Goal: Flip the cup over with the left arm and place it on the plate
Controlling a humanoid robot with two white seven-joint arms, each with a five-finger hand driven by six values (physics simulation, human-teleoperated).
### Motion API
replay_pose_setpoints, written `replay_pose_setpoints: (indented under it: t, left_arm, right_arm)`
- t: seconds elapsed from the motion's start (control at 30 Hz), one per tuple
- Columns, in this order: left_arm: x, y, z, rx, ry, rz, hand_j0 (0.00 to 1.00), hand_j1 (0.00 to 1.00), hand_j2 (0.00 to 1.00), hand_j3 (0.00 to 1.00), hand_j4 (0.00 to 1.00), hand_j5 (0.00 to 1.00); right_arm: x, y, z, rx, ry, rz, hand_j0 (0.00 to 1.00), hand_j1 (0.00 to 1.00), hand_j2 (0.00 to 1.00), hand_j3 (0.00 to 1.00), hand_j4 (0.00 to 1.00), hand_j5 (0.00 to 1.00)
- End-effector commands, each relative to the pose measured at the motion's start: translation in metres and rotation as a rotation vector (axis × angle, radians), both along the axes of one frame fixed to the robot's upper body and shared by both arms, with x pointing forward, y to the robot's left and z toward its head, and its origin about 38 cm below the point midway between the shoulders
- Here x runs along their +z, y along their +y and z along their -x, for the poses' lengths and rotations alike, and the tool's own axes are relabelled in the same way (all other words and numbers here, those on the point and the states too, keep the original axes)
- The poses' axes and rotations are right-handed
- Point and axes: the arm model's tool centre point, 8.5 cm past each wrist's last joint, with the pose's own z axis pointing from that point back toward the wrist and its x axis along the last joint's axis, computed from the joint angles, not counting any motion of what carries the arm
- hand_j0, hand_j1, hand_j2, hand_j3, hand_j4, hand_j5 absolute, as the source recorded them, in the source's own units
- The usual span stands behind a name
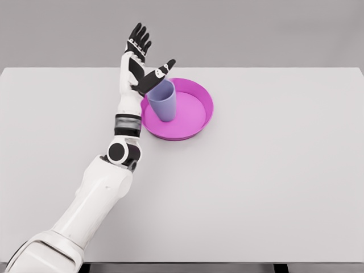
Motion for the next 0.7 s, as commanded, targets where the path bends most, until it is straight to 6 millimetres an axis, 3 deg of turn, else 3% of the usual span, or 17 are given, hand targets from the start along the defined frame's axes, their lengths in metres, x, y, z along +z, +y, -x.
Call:
replay_pose_setpoints:
  t: [0.0,0.1,0.3,0.37,0.5,0.57,0.63,0.67]
  left_arm:
    - [0.001,-0.001,0.001,0.009,0.003,0.01,1.0,1.0,1.0,1.0,1.0,1.0]
    - [0.007,0.002,0.001,0.013,0.004,0.067,1.0,1.0,1.0,1.0,1.0,1.0]
    - [-0.011,0.053,0.005,-0.013,0.074,0.027,1.0,1.0,1.0,1.0,1.0,1.0]
    - [-0.01,0.077,0.005,0.012,0.07,-0.009,1.0,1.0,1.0,1.0,1.0,1.0]
    - [-0.01,0.152,0.008,0.07,0.077,-0.144,1.0,1.0,1.0,1.0,1.0,1.0]
    - [-0.017,0.173,0.019,-0.042,0.076,-0.295,1.0,1.0,1.0,1.0,1.0,1.0]
    - [-0.02,0.201,0.039,-0.315,0.08,-0.555,1.0,1.0,1.0,1.0,1.0,1.0]
    - [-0.023,0.204,0.048,-0.444,0.081,-0.629,1.0,1.0,1.0,1.0,1.0,1.0]
  right_arm:
    - [0.0,0.0,0.0,0.0,0.0,0.0,1.0,1.0,1.0,1.0,1.0,1.0]
    - [0.0,0.0,0.0,0.0,0.0,0.0,1.0,1.0,1.0,1.0,1.0,1.0]
    - [0.0,0.0,0.0,0.0,0.0,0.0,1.0,1.0,1.0,1.0,1.0,1.0]
    - [0.0,0.0,0.0,0.0,0.0,0.0,1.0,1.0,1.0,1.0,1.0,1.0]
    - [0.0,0.0,0.0,0.0,0.0,0.0,1.0,1.0,1.0,1.0,1.0,1.0]
    - [0.0,0.0,0.0,0.0,0.0,0.0,1.0,1.0,1.0,1.0,1.0,1.0]
    - [0.0,0.0,0.0,0.0,0.0,0.0,1.0,1.0,1.0,1.0,1.0,1.0]
    - [0.0,0.0,0.001,0.0,0.002,0.0,1.0,1.0,1.0,1.0,1.0,1.0]
